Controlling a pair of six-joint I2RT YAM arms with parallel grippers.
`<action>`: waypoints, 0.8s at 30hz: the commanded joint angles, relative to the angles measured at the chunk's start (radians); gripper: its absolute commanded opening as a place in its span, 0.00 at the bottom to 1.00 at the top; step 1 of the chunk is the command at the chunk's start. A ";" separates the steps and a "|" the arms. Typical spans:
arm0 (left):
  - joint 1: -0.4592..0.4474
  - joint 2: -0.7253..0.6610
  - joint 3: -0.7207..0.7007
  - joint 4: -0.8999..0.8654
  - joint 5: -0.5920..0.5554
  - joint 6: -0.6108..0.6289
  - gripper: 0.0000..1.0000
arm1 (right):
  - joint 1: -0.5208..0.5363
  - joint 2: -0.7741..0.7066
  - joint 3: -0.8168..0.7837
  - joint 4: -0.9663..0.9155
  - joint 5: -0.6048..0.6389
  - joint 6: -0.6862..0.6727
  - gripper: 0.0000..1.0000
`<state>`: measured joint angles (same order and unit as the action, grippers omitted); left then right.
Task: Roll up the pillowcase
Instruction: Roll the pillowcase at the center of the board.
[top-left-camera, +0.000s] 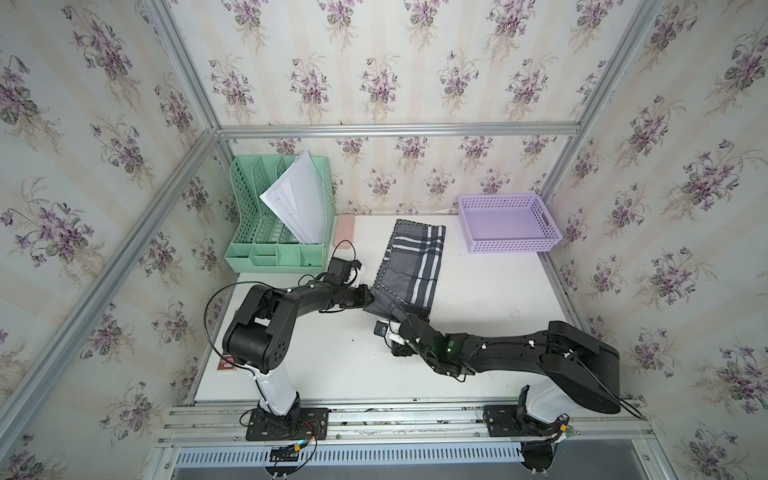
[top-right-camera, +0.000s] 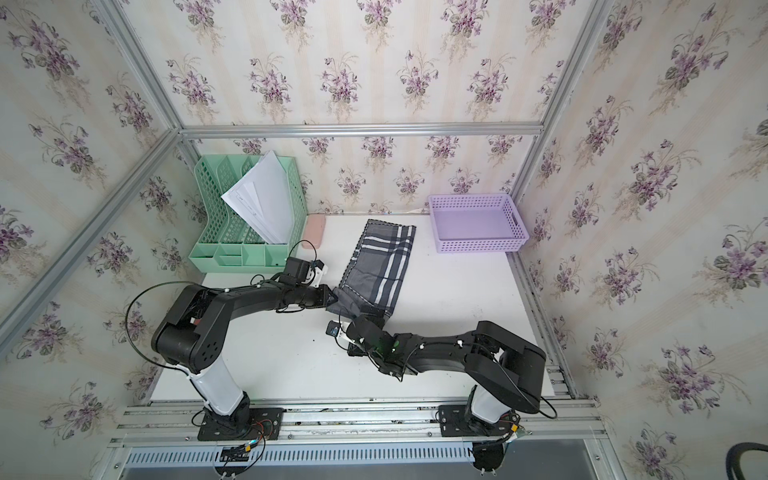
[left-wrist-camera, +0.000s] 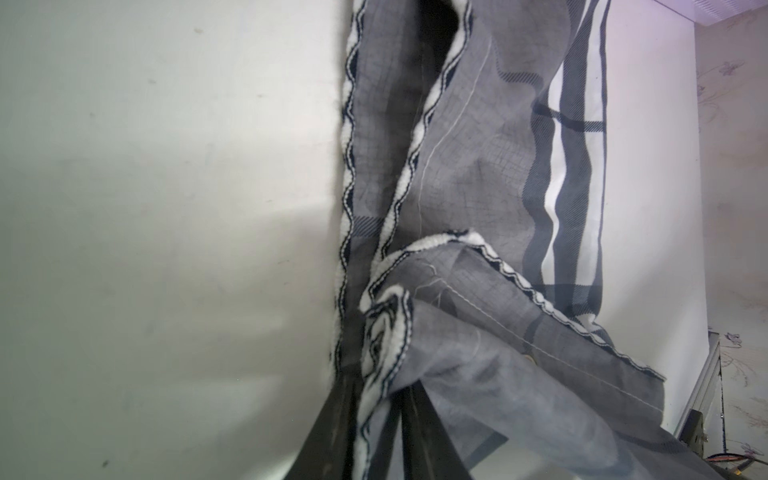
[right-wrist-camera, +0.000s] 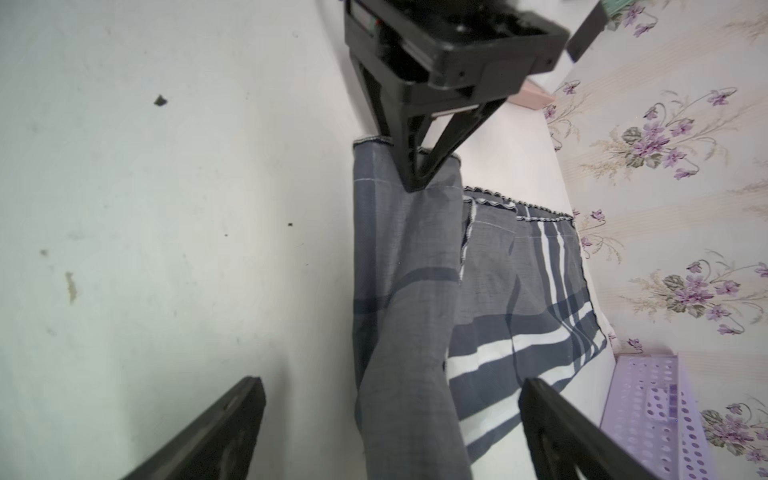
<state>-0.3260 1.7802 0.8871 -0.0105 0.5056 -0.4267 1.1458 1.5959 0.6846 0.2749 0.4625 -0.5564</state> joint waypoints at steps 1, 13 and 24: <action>0.000 0.007 0.007 0.001 0.010 -0.001 0.26 | 0.005 0.083 0.012 0.035 0.066 0.004 0.99; -0.001 -0.028 0.013 -0.027 0.009 0.005 0.27 | -0.085 0.345 0.167 0.000 0.178 -0.014 0.54; 0.039 -0.249 -0.045 -0.102 -0.058 -0.024 0.81 | -0.199 0.169 0.352 -0.593 -0.757 0.183 0.00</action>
<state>-0.2977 1.5688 0.8635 -0.0853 0.4709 -0.4381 0.9771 1.7828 1.0069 -0.0639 0.1177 -0.4641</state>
